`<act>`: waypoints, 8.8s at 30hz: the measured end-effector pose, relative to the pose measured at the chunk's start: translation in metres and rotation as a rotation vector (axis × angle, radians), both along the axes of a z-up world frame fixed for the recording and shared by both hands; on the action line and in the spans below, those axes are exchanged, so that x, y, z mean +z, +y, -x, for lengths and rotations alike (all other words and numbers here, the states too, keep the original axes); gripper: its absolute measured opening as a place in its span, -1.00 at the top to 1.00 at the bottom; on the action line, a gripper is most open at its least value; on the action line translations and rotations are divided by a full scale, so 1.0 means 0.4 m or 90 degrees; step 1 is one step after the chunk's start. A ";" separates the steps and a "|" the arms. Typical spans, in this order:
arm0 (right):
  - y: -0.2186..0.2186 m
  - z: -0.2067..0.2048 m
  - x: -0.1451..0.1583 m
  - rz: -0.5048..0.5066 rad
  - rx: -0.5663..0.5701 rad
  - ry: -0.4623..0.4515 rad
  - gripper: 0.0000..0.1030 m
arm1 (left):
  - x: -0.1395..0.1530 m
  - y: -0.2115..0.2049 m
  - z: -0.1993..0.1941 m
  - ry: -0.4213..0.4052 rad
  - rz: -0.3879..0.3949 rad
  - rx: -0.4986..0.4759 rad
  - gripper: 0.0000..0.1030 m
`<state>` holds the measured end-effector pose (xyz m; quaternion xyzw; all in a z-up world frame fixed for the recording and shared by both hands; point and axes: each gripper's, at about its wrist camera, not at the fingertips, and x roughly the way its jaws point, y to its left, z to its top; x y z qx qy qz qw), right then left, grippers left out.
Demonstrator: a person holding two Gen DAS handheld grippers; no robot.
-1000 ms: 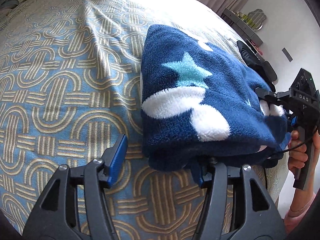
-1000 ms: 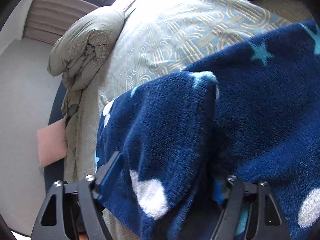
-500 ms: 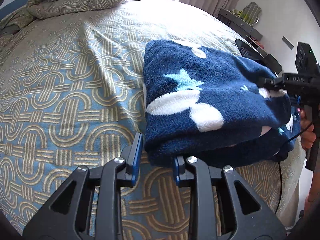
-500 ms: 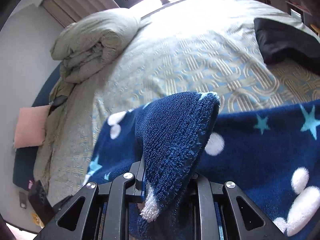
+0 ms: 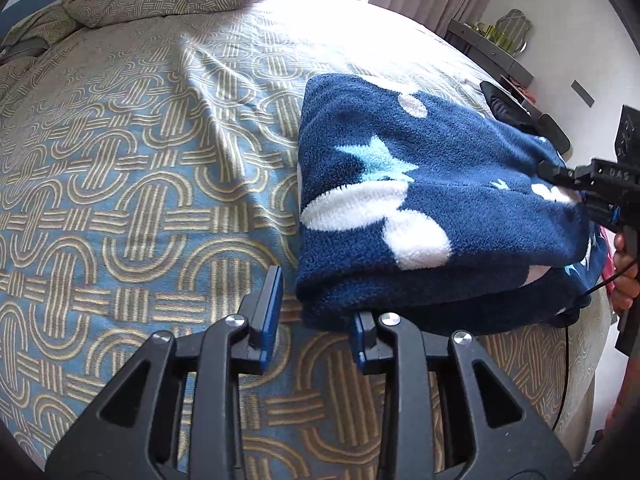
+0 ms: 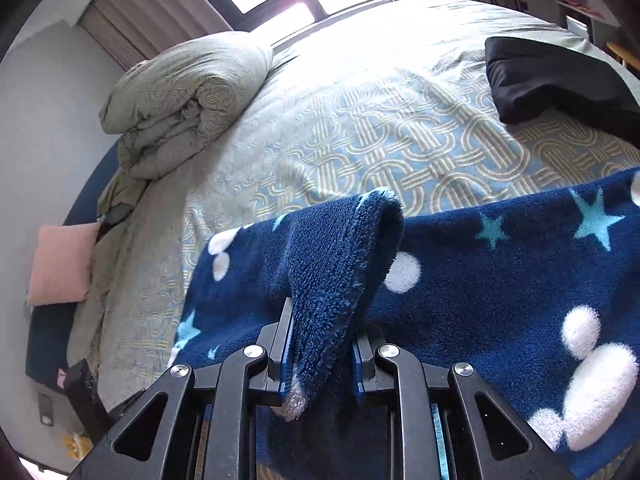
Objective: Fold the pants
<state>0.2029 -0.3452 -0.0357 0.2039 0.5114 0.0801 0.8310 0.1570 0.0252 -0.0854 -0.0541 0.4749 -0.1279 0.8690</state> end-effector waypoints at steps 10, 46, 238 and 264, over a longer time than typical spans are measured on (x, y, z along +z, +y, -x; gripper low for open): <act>-0.063 0.041 -0.055 0.008 -0.033 0.043 0.49 | -0.005 0.015 0.002 -0.003 -0.010 0.017 0.09; -0.507 0.439 0.024 0.016 -0.327 -0.024 0.10 | 0.222 -0.310 0.079 -0.051 -0.067 -0.124 -0.92; -0.130 0.310 -0.003 -0.017 0.032 -0.019 -0.41 | 0.123 -0.109 -0.144 0.062 -0.080 -0.039 -0.48; -0.092 0.098 -0.075 -0.057 0.038 0.078 -0.43 | 0.012 -0.031 -0.190 0.159 0.076 -0.047 -0.92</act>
